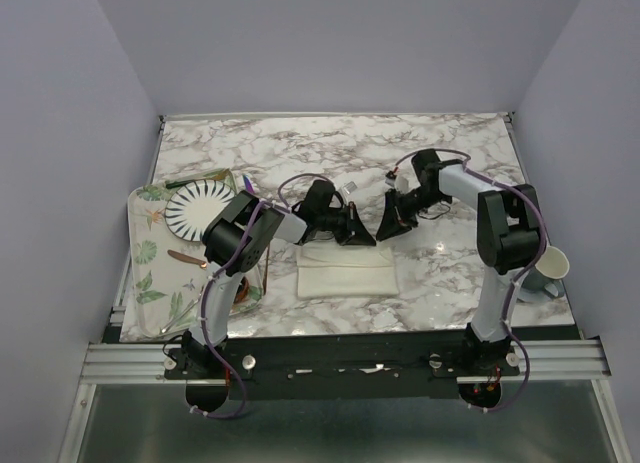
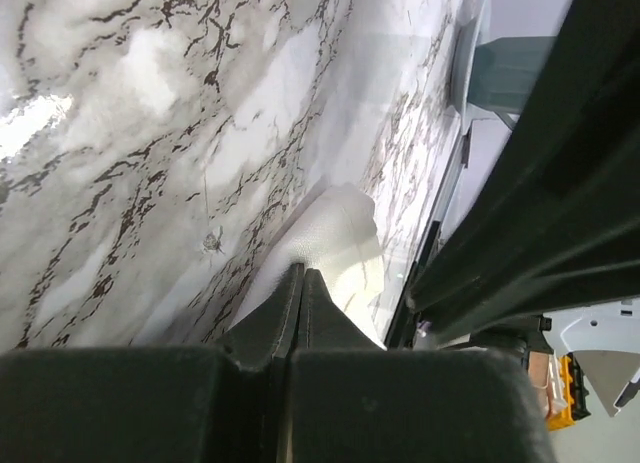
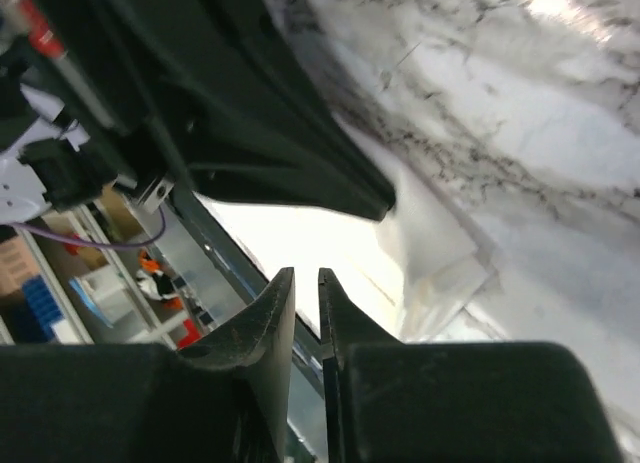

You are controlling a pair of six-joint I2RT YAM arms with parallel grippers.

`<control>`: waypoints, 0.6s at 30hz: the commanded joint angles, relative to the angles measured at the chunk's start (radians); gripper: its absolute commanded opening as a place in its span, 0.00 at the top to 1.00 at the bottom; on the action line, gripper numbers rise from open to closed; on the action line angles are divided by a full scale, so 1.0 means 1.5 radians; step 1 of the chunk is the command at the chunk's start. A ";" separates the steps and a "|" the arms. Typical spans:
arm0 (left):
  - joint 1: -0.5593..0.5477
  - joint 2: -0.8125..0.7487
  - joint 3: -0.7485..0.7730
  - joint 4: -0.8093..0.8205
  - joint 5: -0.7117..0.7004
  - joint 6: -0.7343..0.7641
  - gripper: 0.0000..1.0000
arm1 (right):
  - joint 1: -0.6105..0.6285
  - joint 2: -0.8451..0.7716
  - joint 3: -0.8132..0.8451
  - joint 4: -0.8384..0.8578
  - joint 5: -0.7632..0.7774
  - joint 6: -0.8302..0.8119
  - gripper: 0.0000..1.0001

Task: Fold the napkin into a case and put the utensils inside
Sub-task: Smooth out the 2/3-rectangle-folded napkin at the center of the board.

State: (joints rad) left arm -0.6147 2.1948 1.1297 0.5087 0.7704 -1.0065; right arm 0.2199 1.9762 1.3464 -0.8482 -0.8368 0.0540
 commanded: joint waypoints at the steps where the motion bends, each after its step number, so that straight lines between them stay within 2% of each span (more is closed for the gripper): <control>1: 0.012 0.038 -0.012 -0.090 -0.048 0.056 1.00 | -0.008 0.070 -0.009 0.029 0.016 0.033 0.80; 6: 0.040 0.042 -0.001 -0.122 -0.046 0.090 1.00 | -0.010 0.094 -0.035 0.026 0.083 0.026 0.85; 10: 0.049 0.048 0.024 -0.147 -0.033 0.120 1.00 | -0.010 0.117 0.011 0.015 0.054 0.021 0.82; 14: 0.052 0.050 0.040 -0.158 0.000 0.147 1.00 | -0.010 0.079 0.041 0.043 -0.109 -0.005 0.66; 15: 0.052 0.051 0.042 -0.164 0.009 0.158 1.00 | -0.011 0.064 0.039 0.071 -0.161 -0.003 0.55; 18: 0.050 0.052 0.047 -0.175 0.029 0.176 1.00 | -0.010 0.012 0.024 0.136 -0.222 0.030 0.41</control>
State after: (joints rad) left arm -0.5495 2.2116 1.2091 0.3893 0.8352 -0.8627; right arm 0.2092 2.1052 1.3766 -0.7856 -0.9451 0.0746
